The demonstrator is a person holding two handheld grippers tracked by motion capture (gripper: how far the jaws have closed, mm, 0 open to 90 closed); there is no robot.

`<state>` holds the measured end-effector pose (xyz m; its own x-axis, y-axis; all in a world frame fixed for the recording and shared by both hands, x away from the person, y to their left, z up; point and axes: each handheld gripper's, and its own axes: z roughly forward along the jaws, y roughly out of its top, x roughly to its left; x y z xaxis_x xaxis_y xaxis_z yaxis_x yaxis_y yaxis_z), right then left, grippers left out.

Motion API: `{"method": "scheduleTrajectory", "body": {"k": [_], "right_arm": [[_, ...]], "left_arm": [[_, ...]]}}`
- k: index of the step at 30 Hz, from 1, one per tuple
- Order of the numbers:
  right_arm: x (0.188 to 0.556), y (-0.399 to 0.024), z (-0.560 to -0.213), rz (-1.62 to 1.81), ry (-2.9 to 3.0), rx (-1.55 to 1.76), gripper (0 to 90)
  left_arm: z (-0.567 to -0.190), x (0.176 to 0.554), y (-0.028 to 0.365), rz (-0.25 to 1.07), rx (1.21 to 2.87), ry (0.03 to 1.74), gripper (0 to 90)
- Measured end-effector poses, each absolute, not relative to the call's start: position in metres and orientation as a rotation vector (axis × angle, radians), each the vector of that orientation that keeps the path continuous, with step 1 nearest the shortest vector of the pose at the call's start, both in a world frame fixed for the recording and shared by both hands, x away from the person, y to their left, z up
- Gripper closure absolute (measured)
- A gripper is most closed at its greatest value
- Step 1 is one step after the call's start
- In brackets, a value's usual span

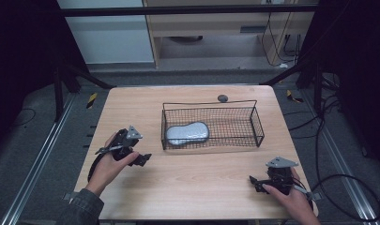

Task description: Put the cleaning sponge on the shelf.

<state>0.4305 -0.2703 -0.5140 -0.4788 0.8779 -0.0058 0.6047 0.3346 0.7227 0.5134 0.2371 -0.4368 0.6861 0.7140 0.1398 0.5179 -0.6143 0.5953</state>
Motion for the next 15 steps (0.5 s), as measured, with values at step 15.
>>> {"method": "scheduleTrajectory", "body": {"k": [15], "right_arm": [[0.430,-0.270,-0.514,0.940,2.208,1.308,0.4]], "left_arm": [[-0.462,0.520,0.264,0.495,2.348,1.049,4.0]]}}
